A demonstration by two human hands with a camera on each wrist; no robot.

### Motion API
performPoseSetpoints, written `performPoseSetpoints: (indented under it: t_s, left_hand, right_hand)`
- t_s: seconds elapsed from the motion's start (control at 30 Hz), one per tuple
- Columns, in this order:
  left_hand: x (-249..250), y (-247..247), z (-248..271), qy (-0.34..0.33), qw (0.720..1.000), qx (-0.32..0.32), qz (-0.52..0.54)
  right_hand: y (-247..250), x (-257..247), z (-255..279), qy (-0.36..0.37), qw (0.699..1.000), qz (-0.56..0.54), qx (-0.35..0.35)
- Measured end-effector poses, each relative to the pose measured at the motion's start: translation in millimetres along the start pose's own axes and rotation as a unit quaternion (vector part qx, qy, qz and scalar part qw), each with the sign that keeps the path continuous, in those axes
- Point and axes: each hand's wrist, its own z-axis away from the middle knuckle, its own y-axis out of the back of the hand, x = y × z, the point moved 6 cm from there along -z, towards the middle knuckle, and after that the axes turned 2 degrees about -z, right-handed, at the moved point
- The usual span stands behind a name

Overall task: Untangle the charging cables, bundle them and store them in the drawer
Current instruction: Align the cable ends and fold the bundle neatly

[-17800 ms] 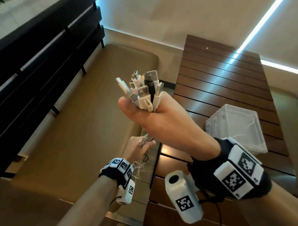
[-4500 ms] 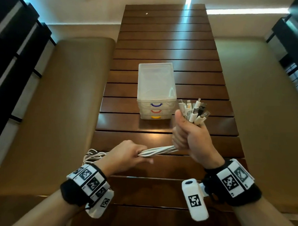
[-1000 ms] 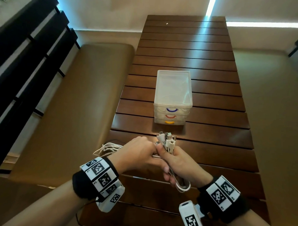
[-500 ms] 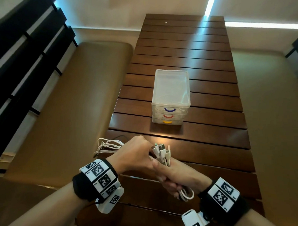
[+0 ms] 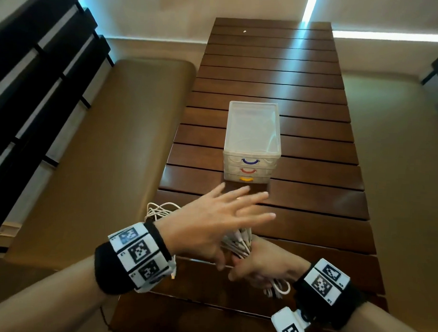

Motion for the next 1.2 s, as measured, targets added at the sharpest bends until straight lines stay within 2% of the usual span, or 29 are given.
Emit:
performPoseSetpoints:
  t_s: [0.07,0.13,0.2,0.33,0.5,0.57,0.63,0.73,0.87,0.93,1.0,1.1,1.2]
  left_hand:
    - [16.7,-5.5,-7.4,-0.028,0.997,-0.039,-0.059]
    - [24.0,-6.9,-13.9,-0.001,0.994,-0.073,-0.081]
    - [21.2,-1.3,-17.3,0.041,0.994,-0.062,-0.086]
    - [16.3,-0.1,-17.0,0.055,0.994,-0.083,-0.039]
    - [1.9,0.8,-18.2,0.033,0.998,-0.052,-0.012]
    - [-2.2,1.7,-18.2,0.011,1.000,-0.021,-0.013]
    - [-4.5,-1.2,-16.8,-0.006,1.000,-0.004,-0.012]
    - [-6.7,-4.8,-16.0,-0.019,1.000,0.002,0.014]
    - [-7.1,-4.4,-20.1,-0.030,0.999,-0.011,0.044]
    - [-5.5,-7.6,-21.9,-0.027,0.997,-0.041,0.066]
    - [-0.5,-10.4,-23.1,-0.027,0.995,-0.076,0.061]
    - [2.5,-12.1,-27.1,-0.014,0.996,-0.075,0.043]
    - [-0.1,-9.0,-31.7,0.009,0.998,-0.053,0.027]
  right_hand:
    - [-1.4,1.4,-0.3,-0.043,0.998,0.036,0.012]
    - [0.4,-3.3,1.1,-0.053,0.997,0.056,0.014]
    - [4.7,-11.6,3.6,-0.050,0.997,0.062,0.006]
    - [7.0,-24.6,7.1,-0.032,0.996,0.070,-0.033]
    - [14.9,-25.9,11.5,-0.025,0.994,-0.029,-0.099]
    - [10.6,-24.8,13.0,-0.013,0.984,-0.105,-0.145]
    - [6.3,-22.4,13.7,-0.012,0.975,-0.152,-0.161]
    - [4.7,-19.6,16.9,-0.012,0.984,-0.128,-0.120]
    - [4.4,-18.1,16.9,-0.019,1.000,-0.015,0.019]
    - [5.7,-14.2,12.6,-0.034,0.992,0.066,0.098]
    - [10.3,-9.9,8.7,-0.047,0.985,0.107,0.124]
    - [14.9,-13.0,7.0,-0.086,0.993,0.081,0.030]
    - [20.4,-22.5,6.0,-0.071,0.997,-0.005,-0.042]
